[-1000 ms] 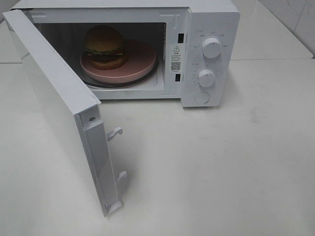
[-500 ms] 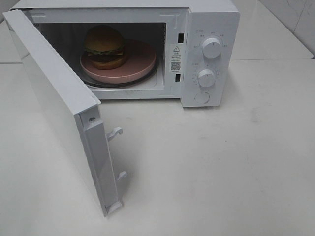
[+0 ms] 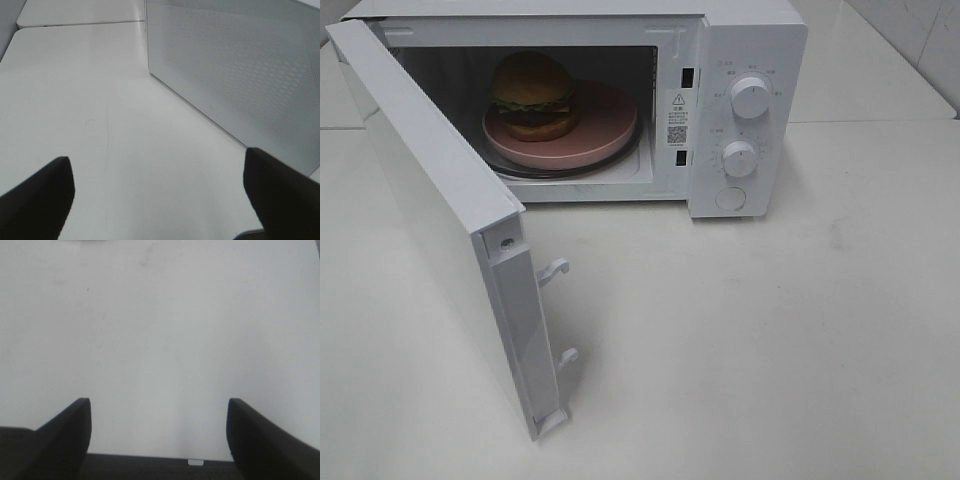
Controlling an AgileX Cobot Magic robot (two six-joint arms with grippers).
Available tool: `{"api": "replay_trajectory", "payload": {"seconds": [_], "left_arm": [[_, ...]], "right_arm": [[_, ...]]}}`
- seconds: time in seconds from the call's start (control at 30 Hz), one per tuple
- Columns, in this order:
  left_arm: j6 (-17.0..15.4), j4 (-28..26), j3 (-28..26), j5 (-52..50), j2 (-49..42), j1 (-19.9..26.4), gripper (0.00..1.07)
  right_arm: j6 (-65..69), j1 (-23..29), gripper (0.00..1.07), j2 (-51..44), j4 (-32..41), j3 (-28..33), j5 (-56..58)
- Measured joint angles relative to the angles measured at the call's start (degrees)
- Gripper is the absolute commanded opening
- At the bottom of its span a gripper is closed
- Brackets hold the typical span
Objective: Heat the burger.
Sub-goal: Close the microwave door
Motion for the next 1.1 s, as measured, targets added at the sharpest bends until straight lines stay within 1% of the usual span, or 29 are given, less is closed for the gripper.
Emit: {"api": "replay_trajectory", "payload": {"seconds": [0.03,0.1,0.17,0.2,0.47,1.1], "left_arm": [[0.00,0.00,0.00,0.00,0.00,0.00,0.84],[0.00,0.00,0.00,0.00,0.00,0.00,0.84],[0.00,0.00,0.00,0.00,0.00,0.00,0.84],[0.00,0.00,0.00,0.00,0.00,0.00,0.84],[0.00,0.00,0.00,0.00,0.00,0.00,0.84],[0.00,0.00,0.00,0.00,0.00,0.00,0.84]], "right_arm": [[0.00,0.00,0.72,0.00,0.00,0.00,0.00],[0.00,-1.55,0.72,-3.55,0.92,0.00,-0.52],[0.00,-1.83,0.72,-4.47,1.32,0.00,-0.52],[0.00,-2.18,0.72,-6.65,2.01,0.00,-0.69],[0.00,-2.23,0.72,-12.83,3.09,0.11,-0.74],[0.00,-2.23,0.72,-13.18,3.38,0.52,-0.74]]}}
